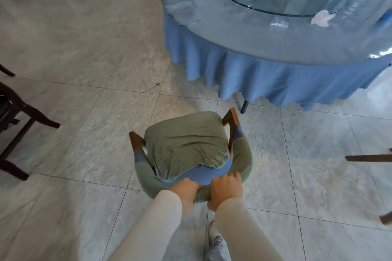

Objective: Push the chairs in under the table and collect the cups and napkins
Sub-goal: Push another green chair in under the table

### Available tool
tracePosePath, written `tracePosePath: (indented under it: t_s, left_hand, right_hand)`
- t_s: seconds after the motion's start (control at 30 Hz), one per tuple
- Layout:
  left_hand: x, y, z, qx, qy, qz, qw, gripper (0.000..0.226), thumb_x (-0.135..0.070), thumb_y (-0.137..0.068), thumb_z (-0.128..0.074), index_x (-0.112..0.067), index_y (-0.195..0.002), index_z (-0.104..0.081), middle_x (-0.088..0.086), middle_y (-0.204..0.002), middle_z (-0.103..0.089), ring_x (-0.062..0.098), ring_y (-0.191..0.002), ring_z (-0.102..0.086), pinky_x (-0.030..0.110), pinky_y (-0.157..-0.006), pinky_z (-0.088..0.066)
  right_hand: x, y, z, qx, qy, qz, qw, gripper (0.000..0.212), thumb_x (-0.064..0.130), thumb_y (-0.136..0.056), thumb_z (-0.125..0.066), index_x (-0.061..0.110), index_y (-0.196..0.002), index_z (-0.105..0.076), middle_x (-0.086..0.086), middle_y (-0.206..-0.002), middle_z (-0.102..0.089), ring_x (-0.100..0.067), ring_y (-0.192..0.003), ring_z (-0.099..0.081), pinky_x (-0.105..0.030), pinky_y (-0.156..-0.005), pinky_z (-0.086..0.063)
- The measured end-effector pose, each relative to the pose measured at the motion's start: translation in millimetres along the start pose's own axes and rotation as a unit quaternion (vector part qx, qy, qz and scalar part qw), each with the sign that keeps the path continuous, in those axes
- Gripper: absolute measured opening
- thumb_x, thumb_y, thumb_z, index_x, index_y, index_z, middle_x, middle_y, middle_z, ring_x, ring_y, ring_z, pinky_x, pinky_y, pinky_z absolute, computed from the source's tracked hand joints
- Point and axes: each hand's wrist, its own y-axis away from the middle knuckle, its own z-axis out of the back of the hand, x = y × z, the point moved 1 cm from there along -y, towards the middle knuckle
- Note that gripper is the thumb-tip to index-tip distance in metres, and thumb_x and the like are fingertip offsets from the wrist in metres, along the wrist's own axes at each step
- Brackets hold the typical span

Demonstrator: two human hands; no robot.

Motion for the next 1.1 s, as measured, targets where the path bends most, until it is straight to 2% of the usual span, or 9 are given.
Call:
tracePosePath:
  t_s: [0.1,0.2,0.3,0.4,0.53,0.63,0.67,0.73,1.1]
  left_hand:
    - [26.2,27.6,-10.0,0.022,-0.039,0.000,0.999,0.055,-0.013,-0.090,-0.066,-0.023,-0.141,-0.051,0.012,-0.131,-0.062,0.033,-0.115,-0.061,0.040,-0.095,-0.052]
    - [41.8,47.5,-6.4,0.064,-0.052,-0.039,0.996,0.071,-0.008,-0.092,-0.064,-0.031,-0.155,-0.038,0.007,-0.150,-0.051,0.028,-0.131,-0.052,0.033,-0.102,-0.042]
    - [57.8,58.2,-2.1,0.049,-0.091,-0.065,0.993,0.080,-0.006,-0.087,-0.063,-0.047,-0.151,-0.038,0.005,-0.139,-0.060,0.029,-0.124,-0.058,0.040,-0.096,-0.050]
    - [82.2,59.0,-0.1,0.010,-0.103,-0.064,0.993,0.072,-0.008,-0.086,-0.061,-0.051,-0.143,-0.047,0.002,-0.126,-0.066,0.028,-0.114,-0.063,0.041,-0.089,-0.055]
    - [121.7,59.8,6.6,-0.055,-0.109,-0.010,0.992,0.049,-0.009,-0.083,-0.056,-0.039,-0.121,-0.063,0.000,-0.109,-0.070,0.029,-0.107,-0.065,0.045,-0.091,-0.053]
    - [142.5,58.2,-3.2,-0.123,-0.089,0.109,0.982,0.043,-0.002,-0.080,-0.054,-0.033,-0.107,-0.067,-0.004,-0.107,-0.067,0.027,-0.120,-0.056,0.071,-0.113,-0.021]
    - [146.4,57.1,-5.8,-0.144,-0.074,0.140,0.977,0.044,0.001,-0.080,-0.054,-0.033,-0.105,-0.068,-0.005,-0.107,-0.066,0.025,-0.124,-0.052,0.078,-0.112,-0.009]
    - [152.9,54.8,-5.1,-0.167,-0.053,0.169,0.970,0.044,0.002,-0.082,-0.055,-0.034,-0.105,-0.069,-0.006,-0.107,-0.064,0.025,-0.128,-0.046,0.082,-0.109,0.000]
    - [215.2,28.0,28.6,-0.182,-0.065,0.128,0.973,0.038,-0.002,-0.082,-0.059,-0.033,-0.104,-0.068,-0.007,-0.104,-0.063,0.028,-0.122,-0.046,0.079,-0.108,-0.011]
  right_hand:
    - [27.8,18.8,-9.4,-0.009,-0.023,0.015,1.000,0.019,0.034,-0.081,-0.066,0.023,-0.081,-0.050,0.003,-0.067,-0.042,-0.023,-0.074,-0.046,-0.040,-0.082,-0.033]
    - [52.9,36.6,-22.8,-0.039,-0.042,0.009,0.998,0.022,0.037,-0.085,-0.066,0.022,-0.083,-0.050,0.003,-0.071,-0.047,-0.023,-0.076,-0.049,-0.039,-0.078,-0.032]
    - [70.0,34.7,-28.5,-0.070,-0.070,-0.003,0.995,0.026,0.038,-0.086,-0.067,0.022,-0.084,-0.048,0.001,-0.077,-0.048,-0.025,-0.087,-0.056,-0.040,-0.082,-0.034]
    - [89.2,24.0,-30.3,-0.086,-0.098,-0.015,0.991,0.026,0.040,-0.085,-0.069,0.022,-0.087,-0.049,0.000,-0.083,-0.055,-0.026,-0.092,-0.057,-0.041,-0.087,-0.035]
    - [121.0,4.8,-26.1,-0.081,-0.123,-0.034,0.989,0.030,0.044,-0.084,-0.068,0.023,-0.092,-0.049,-0.002,-0.094,-0.062,-0.027,-0.099,-0.058,-0.045,-0.098,-0.033]
    - [143.9,-9.0,-21.7,-0.072,-0.125,-0.054,0.988,0.030,0.045,-0.083,-0.067,0.024,-0.090,-0.046,-0.001,-0.094,-0.063,-0.029,-0.102,-0.058,-0.052,-0.106,-0.026]
    - [149.4,-12.9,-19.8,-0.066,-0.123,-0.063,0.988,0.029,0.045,-0.083,-0.067,0.025,-0.090,-0.047,-0.001,-0.094,-0.063,-0.029,-0.103,-0.058,-0.053,-0.108,-0.023]
    - [158.1,-20.4,-15.8,-0.062,-0.121,-0.081,0.987,0.026,0.045,-0.080,-0.068,0.027,-0.092,-0.054,0.000,-0.094,-0.063,-0.029,-0.105,-0.057,-0.054,-0.110,-0.020]
    - [205.6,-59.3,14.5,-0.048,-0.143,-0.152,0.977,0.017,0.038,-0.076,-0.062,0.028,-0.082,-0.050,0.002,-0.081,-0.053,-0.027,-0.099,-0.057,-0.055,-0.111,-0.020]
